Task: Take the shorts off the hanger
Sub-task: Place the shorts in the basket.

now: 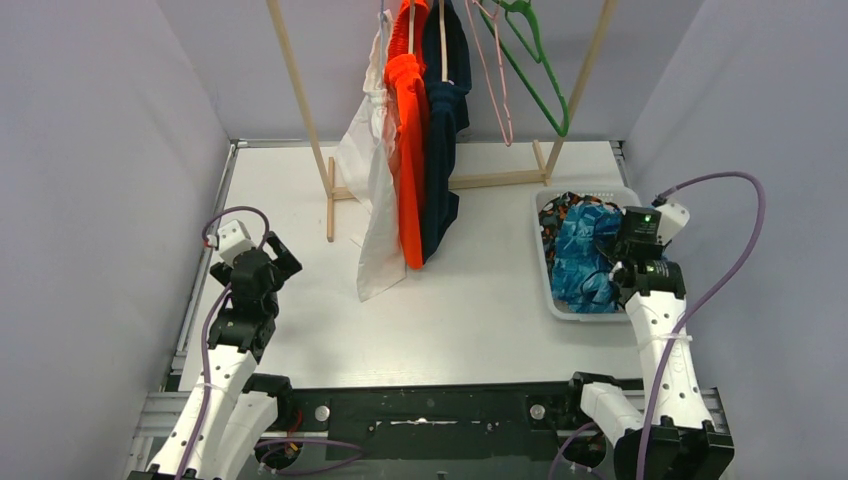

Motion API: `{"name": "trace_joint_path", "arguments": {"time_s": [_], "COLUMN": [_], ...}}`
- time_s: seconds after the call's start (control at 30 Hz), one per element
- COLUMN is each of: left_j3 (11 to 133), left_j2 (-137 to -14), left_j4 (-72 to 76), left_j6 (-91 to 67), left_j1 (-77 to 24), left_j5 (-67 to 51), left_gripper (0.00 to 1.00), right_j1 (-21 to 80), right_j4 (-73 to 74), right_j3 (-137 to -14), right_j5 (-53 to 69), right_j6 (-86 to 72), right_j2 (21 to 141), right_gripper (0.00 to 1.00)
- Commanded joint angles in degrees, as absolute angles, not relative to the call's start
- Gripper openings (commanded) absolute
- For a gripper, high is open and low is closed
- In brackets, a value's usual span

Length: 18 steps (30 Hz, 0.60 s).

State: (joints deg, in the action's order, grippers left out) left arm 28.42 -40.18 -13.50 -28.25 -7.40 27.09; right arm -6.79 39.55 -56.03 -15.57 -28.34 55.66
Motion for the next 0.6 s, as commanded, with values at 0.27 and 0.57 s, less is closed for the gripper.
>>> {"name": "trace_joint_path", "arguments": {"time_s": [0.27, 0.57], "left_j3": [29.0, 28.92], "left_j2": [-39.38, -39.37], "left_j4": [-10.54, -10.37], "left_j6": [-27.95, -28.03], "left_j1": [-6.94, -6.92], "left_j5": [25.38, 24.95], "left_gripper": [0.85, 0.85], "right_j1": [-10.07, -13.45], "right_j4": [35.73, 33.27], "right_j3": [-44.72, -42.63], "right_j5": [-15.18, -17.41], "right_j6": [-35.64, -35.39], "right_j2": [62.39, 69.25], "right_gripper": [0.04, 0.06]}}
